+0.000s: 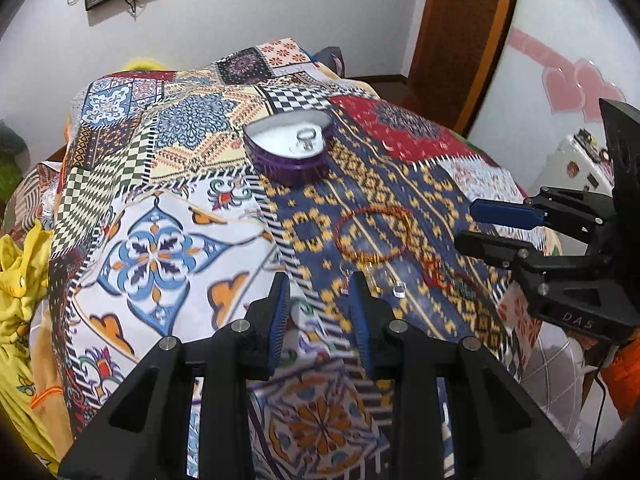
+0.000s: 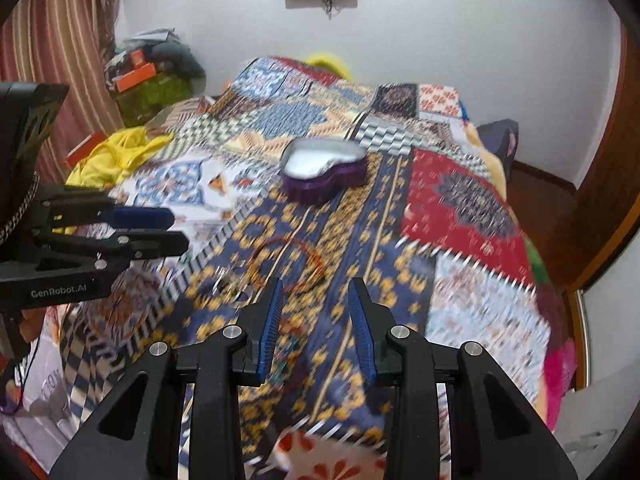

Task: Organize jewelry
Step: 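Move the right tool back to the red beaded bracelet, then grasp the red beaded bracelet with pendant using the right tool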

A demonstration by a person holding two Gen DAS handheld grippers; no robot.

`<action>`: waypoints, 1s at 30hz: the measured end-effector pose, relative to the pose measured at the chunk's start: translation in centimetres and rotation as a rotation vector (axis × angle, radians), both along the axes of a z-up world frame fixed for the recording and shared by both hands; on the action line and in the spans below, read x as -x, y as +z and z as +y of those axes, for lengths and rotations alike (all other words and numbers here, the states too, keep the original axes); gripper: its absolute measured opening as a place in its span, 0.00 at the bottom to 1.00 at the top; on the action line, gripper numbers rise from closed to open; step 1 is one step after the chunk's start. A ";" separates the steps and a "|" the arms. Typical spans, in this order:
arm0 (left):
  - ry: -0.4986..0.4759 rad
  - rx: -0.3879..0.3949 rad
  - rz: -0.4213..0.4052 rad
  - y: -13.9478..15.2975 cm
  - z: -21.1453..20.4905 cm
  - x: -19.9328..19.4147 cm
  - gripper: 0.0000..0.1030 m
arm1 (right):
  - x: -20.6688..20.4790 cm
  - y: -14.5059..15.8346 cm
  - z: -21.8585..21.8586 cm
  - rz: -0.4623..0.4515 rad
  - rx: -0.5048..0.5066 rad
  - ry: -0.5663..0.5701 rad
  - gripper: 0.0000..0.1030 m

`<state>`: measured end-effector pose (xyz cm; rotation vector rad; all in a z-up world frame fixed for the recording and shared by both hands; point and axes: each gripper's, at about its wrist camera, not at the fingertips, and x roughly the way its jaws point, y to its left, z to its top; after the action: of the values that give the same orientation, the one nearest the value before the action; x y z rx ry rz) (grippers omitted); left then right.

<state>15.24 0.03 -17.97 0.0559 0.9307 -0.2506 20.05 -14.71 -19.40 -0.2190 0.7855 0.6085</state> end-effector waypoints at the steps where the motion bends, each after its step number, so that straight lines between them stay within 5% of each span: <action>1: -0.002 -0.004 0.000 -0.1 -0.1 0.2 0.29 | 0.4 -0.4 0.1 0.006 0.009 0.001 0.30; 10: -0.035 0.042 0.031 -1.9 -0.7 0.8 0.29 | 2.0 -3.3 0.5 0.111 0.003 0.014 0.30; 18: -0.013 0.068 0.032 -2.6 -0.9 -0.9 0.26 | 2.4 -4.0 0.3 0.112 -0.029 -0.005 0.28; 23: -0.007 0.100 0.051 -3.1 -1.0 -1.9 0.20 | 2.6 -4.0 0.7 0.091 -0.020 0.002 0.09; 30: -0.003 0.133 0.063 -3.5 -1.2 -2.4 0.10 | 2.4 -3.7 0.7 0.082 -0.030 -0.009 0.07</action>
<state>17.60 -1.15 -21.43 -0.0734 0.9749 -0.3174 17.69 -14.01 -23.09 -0.1633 0.8554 0.6236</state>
